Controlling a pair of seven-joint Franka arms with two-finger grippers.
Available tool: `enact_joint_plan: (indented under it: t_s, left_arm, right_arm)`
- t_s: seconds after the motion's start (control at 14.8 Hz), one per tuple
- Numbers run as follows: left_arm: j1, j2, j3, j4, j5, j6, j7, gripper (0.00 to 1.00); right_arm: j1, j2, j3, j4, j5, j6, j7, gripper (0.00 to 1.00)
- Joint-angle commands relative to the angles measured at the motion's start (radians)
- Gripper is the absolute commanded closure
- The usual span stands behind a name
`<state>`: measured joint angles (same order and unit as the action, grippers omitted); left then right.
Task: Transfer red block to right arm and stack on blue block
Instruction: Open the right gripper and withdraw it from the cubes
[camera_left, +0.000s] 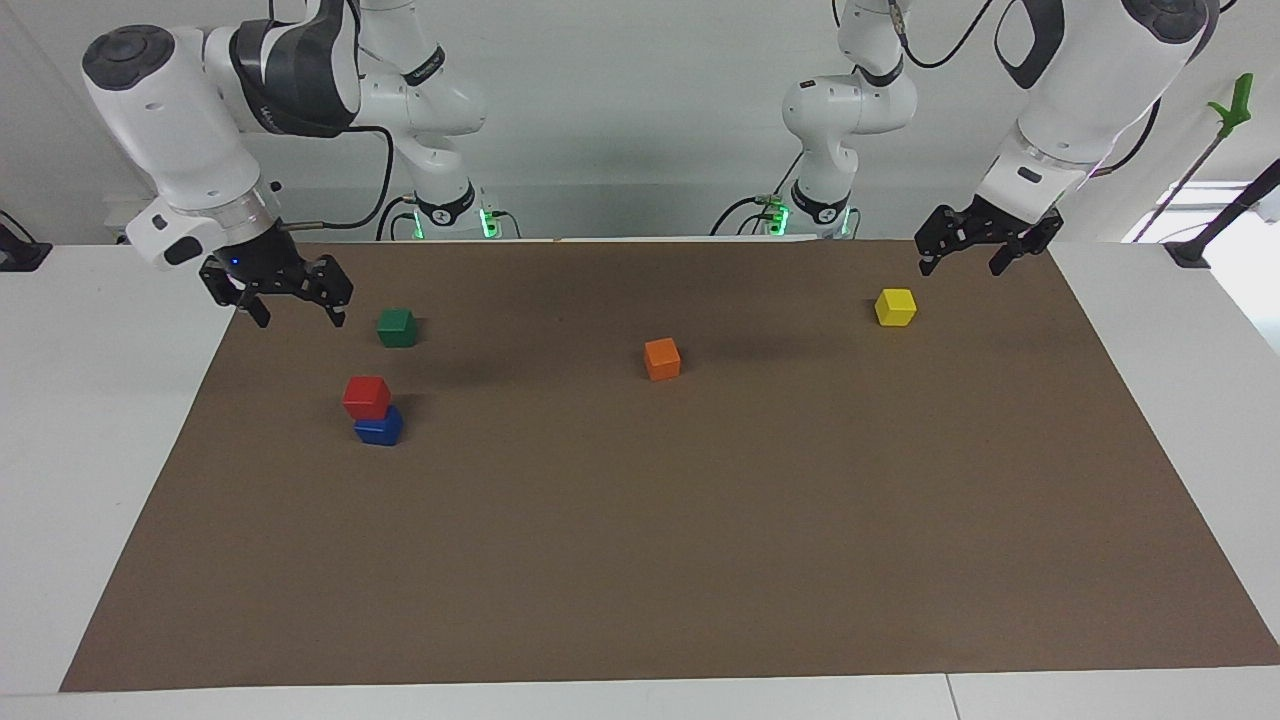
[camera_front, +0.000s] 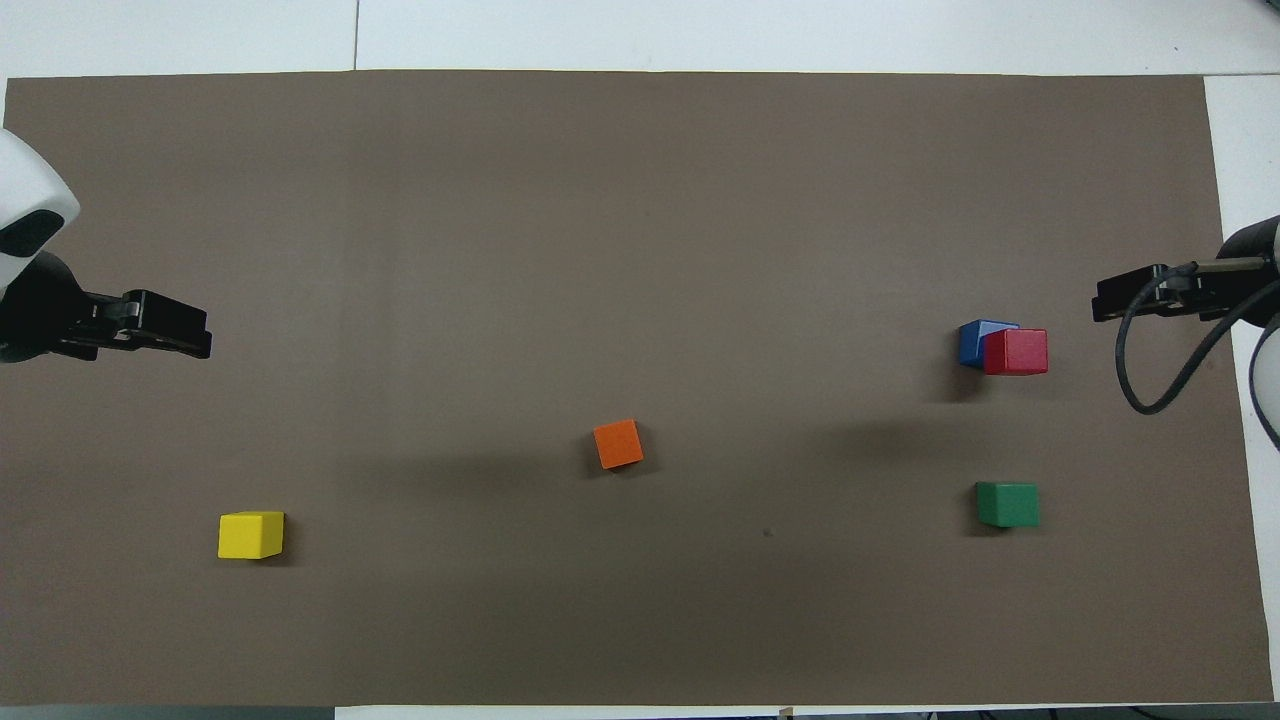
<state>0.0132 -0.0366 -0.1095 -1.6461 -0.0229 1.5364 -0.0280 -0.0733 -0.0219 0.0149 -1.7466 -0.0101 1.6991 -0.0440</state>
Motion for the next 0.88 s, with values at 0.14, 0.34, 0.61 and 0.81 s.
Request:
enact_joint_plan:
  t_s: [0.14,0.34,0.61,0.81]
  left_arm:
    - [-0.006,-0.023,0.005,-0.024,0.023,-0.005,-0.012,0.00]
    - [-0.006,-0.023,0.005,-0.023,0.023,-0.005,-0.012,0.00]
    - [-0.006,-0.023,0.005,-0.024,0.023,-0.005,-0.012,0.00]
    - [-0.006,-0.023,0.005,-0.024,0.023,-0.005,-0.012,0.00]
  right_arm:
    - [-0.034,0.011,0.013,0.150,0.010,-0.225,-0.106,0.00]
    - [-0.036,0.013,-0.001,0.186,0.010,-0.222,-0.106,0.00]
    - [0.030,0.004,-0.050,0.141,-0.022,-0.144,-0.091,0.00]
    - [0.030,0.003,-0.053,0.145,-0.036,-0.128,-0.094,0.00]
